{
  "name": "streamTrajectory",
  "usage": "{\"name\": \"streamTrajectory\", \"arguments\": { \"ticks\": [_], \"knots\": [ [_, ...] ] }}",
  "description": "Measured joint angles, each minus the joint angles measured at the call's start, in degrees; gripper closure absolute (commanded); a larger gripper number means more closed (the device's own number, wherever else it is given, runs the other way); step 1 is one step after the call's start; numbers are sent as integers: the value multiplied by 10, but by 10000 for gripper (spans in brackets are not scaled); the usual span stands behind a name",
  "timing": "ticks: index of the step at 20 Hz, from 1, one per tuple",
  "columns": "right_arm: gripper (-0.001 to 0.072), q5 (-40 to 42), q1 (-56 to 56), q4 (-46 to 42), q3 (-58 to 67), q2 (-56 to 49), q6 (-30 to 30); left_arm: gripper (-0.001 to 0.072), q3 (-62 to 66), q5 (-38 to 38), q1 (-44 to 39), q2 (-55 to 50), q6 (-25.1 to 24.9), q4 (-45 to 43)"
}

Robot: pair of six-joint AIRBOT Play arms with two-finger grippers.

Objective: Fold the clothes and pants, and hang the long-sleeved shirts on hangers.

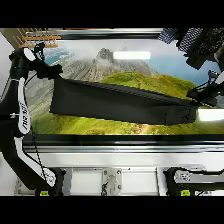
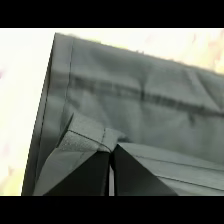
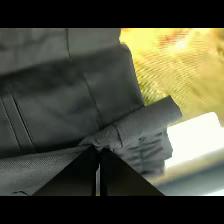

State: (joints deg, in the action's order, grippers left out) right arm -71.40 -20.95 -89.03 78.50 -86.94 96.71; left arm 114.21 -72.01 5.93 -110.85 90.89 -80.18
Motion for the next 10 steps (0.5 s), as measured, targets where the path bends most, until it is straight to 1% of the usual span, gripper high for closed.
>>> {"name": "streamTrajectory", "arguments": {
  "ticks": [1,2,3,4,8,10],
  "knots": [
    [677,20,0,10,0,-6,0,678,11,8,-5,-14,0,-2],
    [546,42,0,21,1,-12,4,386,18,19,-10,-26,0,-4],
    [266,70,-1,30,1,-18,5,58,23,34,-14,-35,0,-8],
    [91,98,-2,49,1,-22,9,41,24,48,-17,-42,4,-7],
    [90,222,-2,130,1,-23,19,41,25,119,-18,-39,58,7],
    [90,256,-9,153,1,-8,11,42,24,132,-4,-21,76,4]
  ]
}}
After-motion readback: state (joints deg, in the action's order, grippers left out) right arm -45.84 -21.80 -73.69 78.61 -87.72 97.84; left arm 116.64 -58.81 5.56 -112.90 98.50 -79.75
